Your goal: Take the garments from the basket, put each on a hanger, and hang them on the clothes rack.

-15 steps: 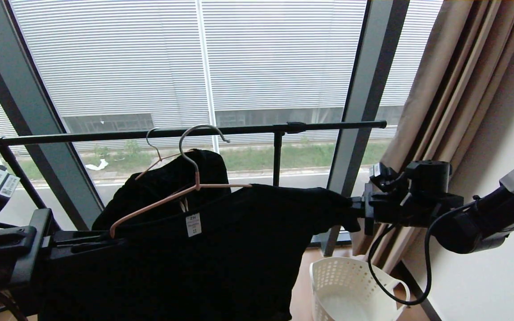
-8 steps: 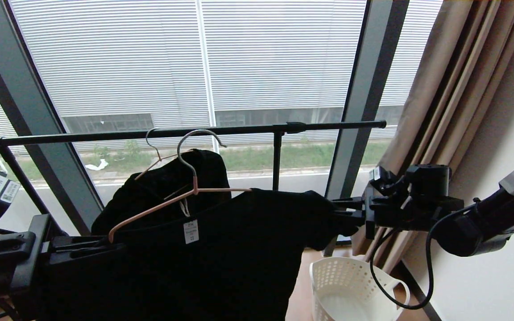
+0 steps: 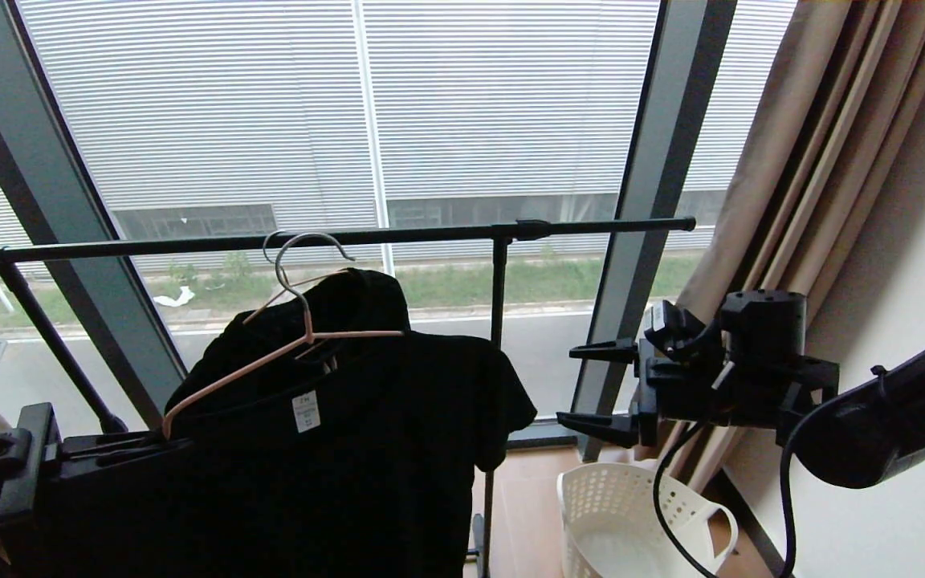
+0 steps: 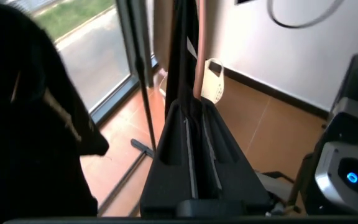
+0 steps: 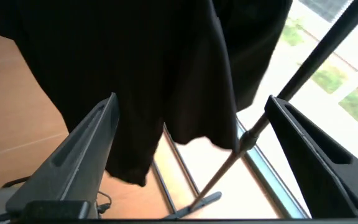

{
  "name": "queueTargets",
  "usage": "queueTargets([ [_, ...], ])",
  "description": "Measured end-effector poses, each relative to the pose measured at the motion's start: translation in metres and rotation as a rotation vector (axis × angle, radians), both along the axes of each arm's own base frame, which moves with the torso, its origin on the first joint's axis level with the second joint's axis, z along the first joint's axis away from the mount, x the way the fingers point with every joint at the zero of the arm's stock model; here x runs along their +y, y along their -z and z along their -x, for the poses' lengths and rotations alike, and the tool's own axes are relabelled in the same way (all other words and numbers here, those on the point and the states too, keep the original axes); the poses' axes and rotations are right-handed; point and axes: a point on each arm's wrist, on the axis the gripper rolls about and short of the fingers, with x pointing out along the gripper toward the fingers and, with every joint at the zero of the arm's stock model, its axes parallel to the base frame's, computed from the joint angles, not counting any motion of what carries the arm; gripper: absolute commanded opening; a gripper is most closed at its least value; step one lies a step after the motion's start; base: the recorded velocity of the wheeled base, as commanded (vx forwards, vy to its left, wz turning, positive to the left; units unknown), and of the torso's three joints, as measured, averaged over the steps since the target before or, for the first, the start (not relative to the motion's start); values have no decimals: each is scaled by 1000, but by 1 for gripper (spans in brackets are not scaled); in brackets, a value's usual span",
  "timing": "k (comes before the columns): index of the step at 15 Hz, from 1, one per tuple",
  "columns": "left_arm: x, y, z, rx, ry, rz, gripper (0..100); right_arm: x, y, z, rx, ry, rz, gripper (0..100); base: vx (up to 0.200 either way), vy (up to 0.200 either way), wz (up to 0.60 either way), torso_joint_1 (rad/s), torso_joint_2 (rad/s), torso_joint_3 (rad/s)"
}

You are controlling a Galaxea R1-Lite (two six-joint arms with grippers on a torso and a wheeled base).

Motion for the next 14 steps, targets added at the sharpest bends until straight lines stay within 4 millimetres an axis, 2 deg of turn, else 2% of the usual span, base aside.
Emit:
queueTargets([
  [3, 0, -2, 7, 20, -55, 2, 0, 10, -13, 12, -36, 29, 18, 100, 0, 0, 0, 0, 0, 0],
  [7, -2, -5, 16, 53, -111, 27, 0, 14, -26, 20, -27, 73, -4, 100, 0, 0, 0, 0, 0, 0],
  [10, -5, -8, 19, 54, -142, 21, 0, 17, -39, 26, -20, 159, -20, 100, 0, 0, 0, 0, 0, 0],
  [14, -11, -13, 24, 75, -162, 45, 0, 20, -57, 40, -13, 372, -41, 100, 0, 0, 0, 0, 0, 0],
])
